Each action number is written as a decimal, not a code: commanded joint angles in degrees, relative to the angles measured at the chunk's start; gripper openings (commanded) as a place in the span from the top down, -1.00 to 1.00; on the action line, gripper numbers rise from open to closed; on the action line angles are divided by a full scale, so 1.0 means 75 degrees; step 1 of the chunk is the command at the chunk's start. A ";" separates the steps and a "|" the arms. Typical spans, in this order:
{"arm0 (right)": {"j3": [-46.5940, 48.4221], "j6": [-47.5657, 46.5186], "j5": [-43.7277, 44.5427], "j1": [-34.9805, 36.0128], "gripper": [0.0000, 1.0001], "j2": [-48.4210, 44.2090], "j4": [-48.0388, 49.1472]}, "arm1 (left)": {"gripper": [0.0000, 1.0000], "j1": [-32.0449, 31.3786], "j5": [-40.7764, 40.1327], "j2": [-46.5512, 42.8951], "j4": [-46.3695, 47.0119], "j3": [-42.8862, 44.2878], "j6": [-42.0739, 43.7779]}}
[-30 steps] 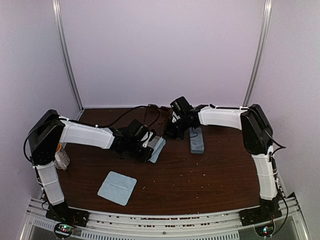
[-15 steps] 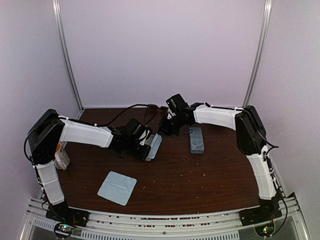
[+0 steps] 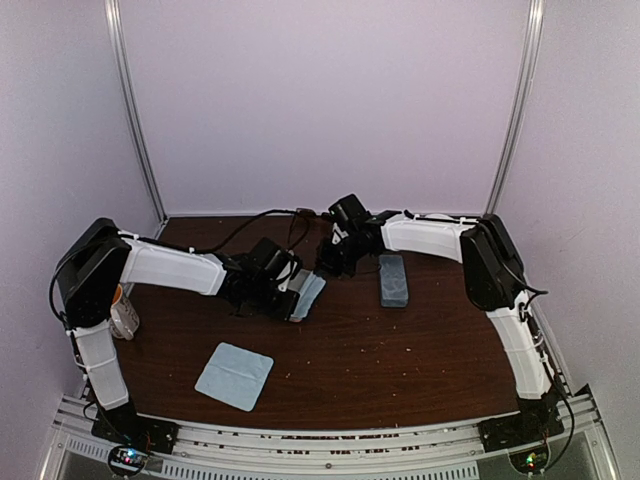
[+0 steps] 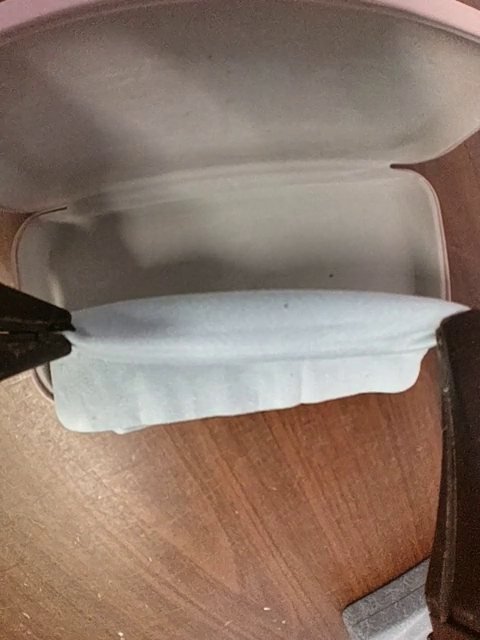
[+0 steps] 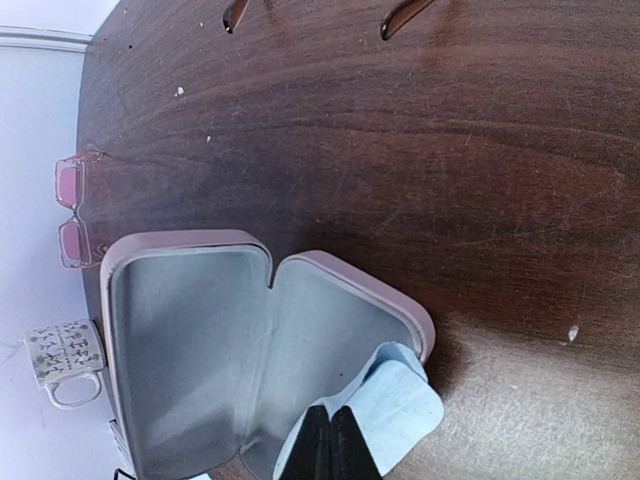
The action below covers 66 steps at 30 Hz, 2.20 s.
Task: Organize the sunglasses
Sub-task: Place the glasses cleaning cloth in the sunglasses case.
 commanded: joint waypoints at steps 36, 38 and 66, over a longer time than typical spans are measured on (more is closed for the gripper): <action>0.0963 0.0268 -0.0293 0.0020 0.83 0.0927 0.0544 | 0.88 0.0086 -0.0347 0.0214 -0.0106 -0.0011 -0.0172; 0.0974 0.0302 -0.0329 0.0014 0.80 0.0940 0.0614 | 0.82 0.0083 -0.0385 0.0141 -0.0139 -0.0024 -0.0188; -0.0279 -0.0340 -0.0277 -0.0097 0.47 -0.0537 0.1316 | 0.14 -0.0082 -0.0594 -0.1921 -0.0709 -0.0308 -0.0046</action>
